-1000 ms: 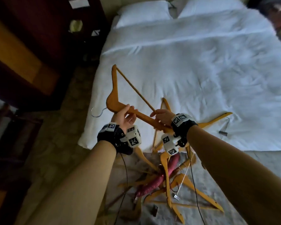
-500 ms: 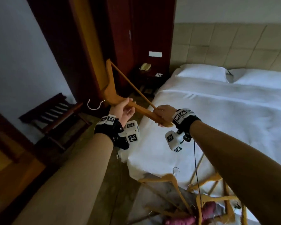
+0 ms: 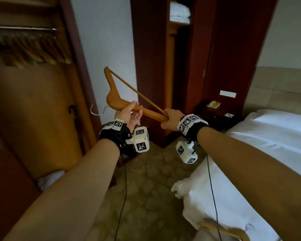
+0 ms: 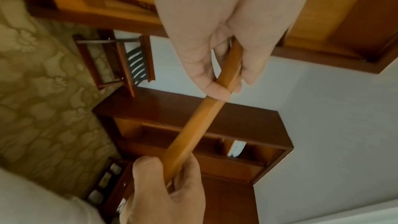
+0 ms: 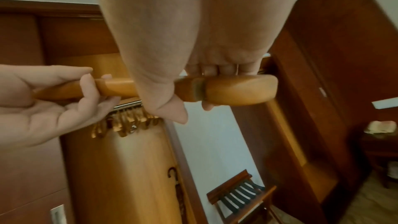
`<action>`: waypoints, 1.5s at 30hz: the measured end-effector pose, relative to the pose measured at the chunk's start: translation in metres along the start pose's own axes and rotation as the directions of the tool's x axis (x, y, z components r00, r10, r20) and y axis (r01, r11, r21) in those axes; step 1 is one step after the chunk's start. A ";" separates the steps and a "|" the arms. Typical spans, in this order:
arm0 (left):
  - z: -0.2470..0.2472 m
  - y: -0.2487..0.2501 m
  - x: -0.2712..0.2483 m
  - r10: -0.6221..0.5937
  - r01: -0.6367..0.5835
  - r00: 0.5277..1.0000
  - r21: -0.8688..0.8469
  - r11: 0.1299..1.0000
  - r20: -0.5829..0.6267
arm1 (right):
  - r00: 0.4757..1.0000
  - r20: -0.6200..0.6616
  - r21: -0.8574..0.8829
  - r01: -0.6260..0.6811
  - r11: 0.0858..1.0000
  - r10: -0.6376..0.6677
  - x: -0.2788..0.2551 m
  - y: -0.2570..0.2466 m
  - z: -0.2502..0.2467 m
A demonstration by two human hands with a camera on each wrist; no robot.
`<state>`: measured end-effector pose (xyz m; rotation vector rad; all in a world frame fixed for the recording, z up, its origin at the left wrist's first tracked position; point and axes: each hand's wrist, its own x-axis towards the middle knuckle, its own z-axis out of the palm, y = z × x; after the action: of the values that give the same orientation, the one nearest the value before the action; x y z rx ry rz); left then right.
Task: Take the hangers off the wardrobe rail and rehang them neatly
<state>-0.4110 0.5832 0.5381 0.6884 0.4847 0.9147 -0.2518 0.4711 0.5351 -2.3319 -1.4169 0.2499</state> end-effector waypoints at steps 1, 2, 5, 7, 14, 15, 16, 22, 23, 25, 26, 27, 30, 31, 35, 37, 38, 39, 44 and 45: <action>-0.010 0.018 -0.003 0.030 -0.030 0.999 0.003 1.000 -0.023 | 1.000 0.006 -0.018 0.025 1.000 -0.025 0.006 -0.021 0.003; -0.019 0.035 -0.007 0.059 -0.058 0.997 0.014 0.998 -0.042 | 0.999 0.008 -0.037 0.054 0.998 -0.054 0.012 -0.041 0.006; -0.045 0.084 -0.017 0.136 -0.131 0.987 0.058 0.990 -0.084 | 0.990 0.029 -0.088 0.143 0.986 -0.141 0.029 -0.095 0.016; -0.060 0.111 -0.022 0.180 -0.172 0.977 0.076 0.982 -0.111 | 0.979 0.048 -0.141 0.205 0.969 -0.200 0.040 -0.127 0.024; -0.096 0.183 -0.020 0.303 -0.287 0.939 0.113 0.951 -0.165 | 0.940 0.034 -0.213 0.340 0.916 -0.340 0.082 -0.213 0.048; -0.098 0.191 -0.018 0.311 -0.294 0.936 0.121 0.948 -0.167 | 0.934 0.017 -0.202 0.352 0.914 -0.356 0.090 -0.223 0.052; -0.099 0.199 -0.014 0.319 -0.300 0.932 0.130 0.945 -0.170 | 0.930 -0.005 -0.188 0.359 0.914 -0.366 0.098 -0.231 0.056; -0.103 0.240 0.027 0.357 -0.321 0.910 0.186 0.929 -0.210 | 0.915 -0.042 -0.142 0.391 0.909 -0.401 0.155 -0.268 0.066; -0.105 0.245 0.036 0.352 -0.314 0.910 0.189 0.930 -0.218 | 0.913 -0.030 -0.154 0.397 0.905 -0.406 0.165 -0.273 0.065; -0.107 0.255 0.055 0.344 -0.305 0.910 0.191 0.933 -0.229 | 0.907 -0.018 -0.188 0.409 0.893 -0.420 0.187 -0.282 0.063; -0.107 0.259 0.065 0.347 -0.307 0.908 0.192 0.932 -0.234 | 0.903 -0.013 -0.205 0.417 0.885 -0.429 0.199 -0.285 0.062; -0.106 0.262 0.075 0.356 -0.314 0.904 0.195 0.929 -0.238 | 0.896 -0.011 -0.216 0.432 0.876 -0.444 0.212 -0.288 0.061; -0.104 0.274 0.104 0.405 -0.361 0.877 0.201 0.911 -0.257 | 0.864 -0.054 -0.234 0.477 0.847 -0.501 0.250 -0.298 0.057; -0.104 0.279 0.113 0.422 -0.373 0.868 0.217 0.902 -0.263 | 0.854 -0.076 -0.232 0.486 0.842 -0.514 0.261 -0.301 0.055; -0.101 0.305 0.148 0.489 -0.388 0.822 0.339 0.857 -0.292 | 0.818 -0.129 -0.209 0.530 0.822 -0.560 0.302 -0.318 0.045; -0.101 0.317 0.161 0.515 -0.388 0.806 0.398 0.832 -0.291 | 0.799 -0.135 -0.194 0.559 0.806 -0.586 0.318 -0.328 0.042; -0.101 0.322 0.166 0.520 -0.379 0.806 0.426 0.821 -0.285 | 0.794 -0.132 -0.185 0.568 0.802 -0.593 0.325 -0.332 0.042; -0.102 0.327 0.172 0.519 -0.366 0.807 0.452 0.813 -0.280 | 0.795 -0.121 -0.174 0.572 0.801 -0.594 0.331 -0.335 0.042; -0.108 0.353 0.197 0.491 -0.299 0.833 0.538 0.788 -0.256 | 0.789 -0.093 -0.091 0.601 0.794 -0.608 0.358 -0.353 0.046; -0.111 0.358 0.201 0.479 -0.283 0.844 0.557 0.781 -0.243 | 0.792 -0.094 -0.072 0.599 0.797 -0.603 0.364 -0.359 0.047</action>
<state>-0.5731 0.9412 0.7006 1.1287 0.9717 1.3465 -0.3881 0.9492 0.6641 -1.7532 -2.0227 -0.0975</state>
